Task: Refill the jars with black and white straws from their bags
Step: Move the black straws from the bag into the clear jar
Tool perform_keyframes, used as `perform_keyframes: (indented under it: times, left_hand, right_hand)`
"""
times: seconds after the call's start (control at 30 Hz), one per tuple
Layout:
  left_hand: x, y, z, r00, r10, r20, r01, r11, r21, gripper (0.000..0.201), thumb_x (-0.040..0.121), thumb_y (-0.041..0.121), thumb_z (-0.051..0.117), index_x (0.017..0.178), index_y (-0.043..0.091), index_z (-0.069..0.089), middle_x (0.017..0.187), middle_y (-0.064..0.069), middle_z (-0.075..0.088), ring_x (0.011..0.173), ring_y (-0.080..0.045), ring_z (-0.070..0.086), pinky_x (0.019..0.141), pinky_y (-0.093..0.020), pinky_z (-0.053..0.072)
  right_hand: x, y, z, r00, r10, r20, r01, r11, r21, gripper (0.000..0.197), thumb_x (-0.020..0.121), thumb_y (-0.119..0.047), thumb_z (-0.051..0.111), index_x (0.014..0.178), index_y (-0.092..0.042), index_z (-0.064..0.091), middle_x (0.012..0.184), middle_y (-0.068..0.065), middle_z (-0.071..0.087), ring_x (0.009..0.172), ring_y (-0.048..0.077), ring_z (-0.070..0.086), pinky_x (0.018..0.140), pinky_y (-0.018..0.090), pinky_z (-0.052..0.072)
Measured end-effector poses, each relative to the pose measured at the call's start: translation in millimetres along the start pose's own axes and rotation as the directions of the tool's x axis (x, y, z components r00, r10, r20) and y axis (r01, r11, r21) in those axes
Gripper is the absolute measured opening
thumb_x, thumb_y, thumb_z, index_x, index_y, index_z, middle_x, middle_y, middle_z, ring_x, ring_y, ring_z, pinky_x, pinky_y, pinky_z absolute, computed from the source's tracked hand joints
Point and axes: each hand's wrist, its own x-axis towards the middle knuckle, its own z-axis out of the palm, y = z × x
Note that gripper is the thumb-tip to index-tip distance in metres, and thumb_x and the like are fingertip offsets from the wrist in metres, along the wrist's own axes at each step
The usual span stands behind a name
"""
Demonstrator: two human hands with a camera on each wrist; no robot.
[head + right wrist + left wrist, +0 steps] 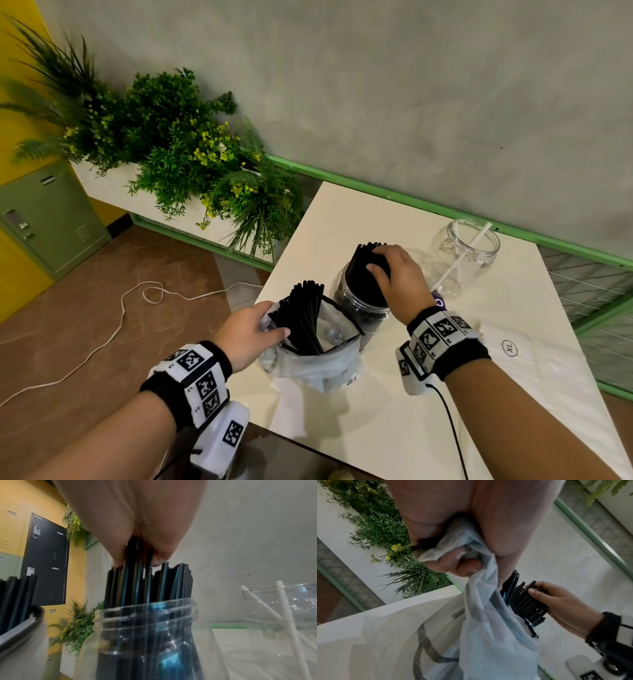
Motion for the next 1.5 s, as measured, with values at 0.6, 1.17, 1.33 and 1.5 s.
perform_keyframes:
  times: [0.6, 1.17, 1.33, 1.5]
  left_hand:
    - [-1, 0, -1, 1.0, 0.002, 0.005, -0.002, 1.0, -0.011, 0.016, 0.085, 0.028, 0.068, 0.099, 0.025, 0.06, 0.083, 0.013, 0.064, 0.081, -0.008, 0.06, 0.067, -0.02, 0.043]
    - [1, -5, -3, 1.0, 0.019, 0.004, -0.019, 1.0, -0.006, 0.016, 0.085, 0.029, 0.067, 0.098, 0.022, 0.061, 0.087, 0.01, 0.066, 0.083, -0.004, 0.06, 0.064, -0.015, 0.041]
    - [0, -5, -5, 1.0, 0.017, 0.014, -0.017, 1.0, 0.005, 0.017, 0.085, 0.031, 0.067, 0.1, 0.024, 0.061, 0.09, 0.009, 0.067, 0.084, -0.009, 0.063, 0.071, -0.023, 0.046]
    - [-1, -4, -5, 1.0, 0.015, 0.006, -0.015, 1.0, 0.025, 0.017, 0.085, 0.03, 0.067, 0.099, 0.027, 0.058, 0.083, 0.013, 0.063, 0.079, -0.006, 0.06, 0.064, -0.015, 0.041]
  right_hand:
    - [11, -5, 19, 0.989, -0.125, 0.08, 0.132, 0.987, -0.09, 0.048, 0.094, -0.031, 0.058, 0.135, -0.009, 0.048, 0.139, 0.009, 0.045, 0.127, 0.025, 0.04, 0.107, 0.034, 0.033]
    - [17, -3, -2, 0.974, -0.194, -0.113, 0.191, 0.981, -0.037, 0.03, 0.094, -0.017, 0.046, 0.116, -0.009, 0.066, 0.117, 0.006, 0.067, 0.109, 0.025, 0.058, 0.099, 0.032, 0.045]
    - [-16, 18, -10, 0.988, -0.152, 0.036, 0.156, 0.98, -0.128, 0.056, 0.098, -0.046, 0.032, 0.144, -0.015, 0.038, 0.15, 0.0, 0.038, 0.141, 0.013, 0.026, 0.116, 0.022, 0.013]
    - [-24, 36, 2, 0.971, -0.166, 0.174, 0.199, 0.961, -0.194, 0.071, 0.094, -0.062, 0.021, 0.151, -0.018, 0.019, 0.158, -0.009, 0.01, 0.145, 0.004, 0.004, 0.12, 0.034, 0.013]
